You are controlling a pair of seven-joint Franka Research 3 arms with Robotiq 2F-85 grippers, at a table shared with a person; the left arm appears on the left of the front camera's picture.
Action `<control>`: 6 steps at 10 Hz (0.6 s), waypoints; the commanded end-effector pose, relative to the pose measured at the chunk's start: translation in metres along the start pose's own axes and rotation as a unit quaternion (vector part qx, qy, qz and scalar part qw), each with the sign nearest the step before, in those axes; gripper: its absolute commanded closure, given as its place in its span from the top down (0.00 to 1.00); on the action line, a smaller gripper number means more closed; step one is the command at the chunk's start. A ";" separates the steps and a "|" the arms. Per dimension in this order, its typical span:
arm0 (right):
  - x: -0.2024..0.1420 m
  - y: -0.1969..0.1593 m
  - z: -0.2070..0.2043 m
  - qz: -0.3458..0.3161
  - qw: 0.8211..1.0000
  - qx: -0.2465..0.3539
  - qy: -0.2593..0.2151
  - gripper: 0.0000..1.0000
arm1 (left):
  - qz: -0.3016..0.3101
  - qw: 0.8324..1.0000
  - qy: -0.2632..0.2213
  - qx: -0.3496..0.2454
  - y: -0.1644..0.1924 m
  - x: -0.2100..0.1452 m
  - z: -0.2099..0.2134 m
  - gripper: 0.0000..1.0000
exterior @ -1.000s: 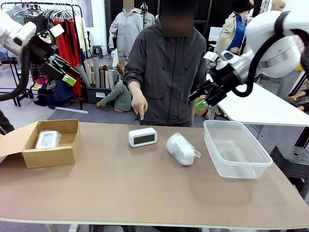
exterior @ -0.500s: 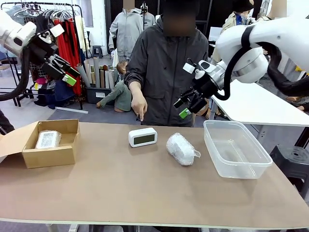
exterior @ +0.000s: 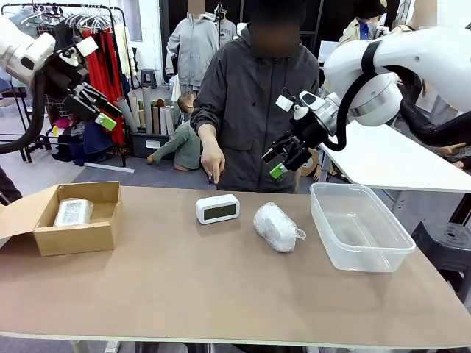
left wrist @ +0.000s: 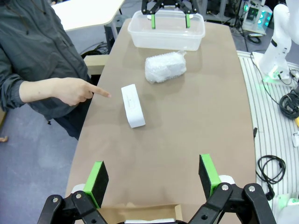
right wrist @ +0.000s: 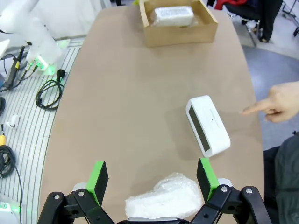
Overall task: Separate and place wrapped and unwrapped clocks.
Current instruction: Pick up the Digital clock indicated by the person.
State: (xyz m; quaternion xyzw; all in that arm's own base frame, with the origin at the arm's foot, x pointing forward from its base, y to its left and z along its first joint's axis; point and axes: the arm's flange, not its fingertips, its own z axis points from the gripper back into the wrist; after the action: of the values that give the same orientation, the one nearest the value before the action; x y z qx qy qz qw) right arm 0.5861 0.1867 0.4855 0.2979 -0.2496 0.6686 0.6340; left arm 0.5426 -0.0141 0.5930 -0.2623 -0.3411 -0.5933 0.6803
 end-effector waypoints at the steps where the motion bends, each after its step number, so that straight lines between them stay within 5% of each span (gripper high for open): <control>1: 0.001 0.005 0.001 -0.001 1.000 -0.001 0.002 1.00 | -0.006 1.000 -0.001 -0.002 -0.002 0.000 0.001 1.00; 6: 0.001 0.005 0.001 -0.001 1.000 -0.001 0.002 1.00 | -0.006 1.000 -0.001 -0.002 -0.002 0.000 0.001 1.00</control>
State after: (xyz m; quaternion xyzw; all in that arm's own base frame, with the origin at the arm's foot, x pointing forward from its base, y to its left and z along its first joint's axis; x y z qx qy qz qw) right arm 0.5861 0.1865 0.4856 0.2980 -0.2496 0.6685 0.6340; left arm 0.5426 -0.0141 0.5930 -0.2623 -0.3411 -0.5933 0.6803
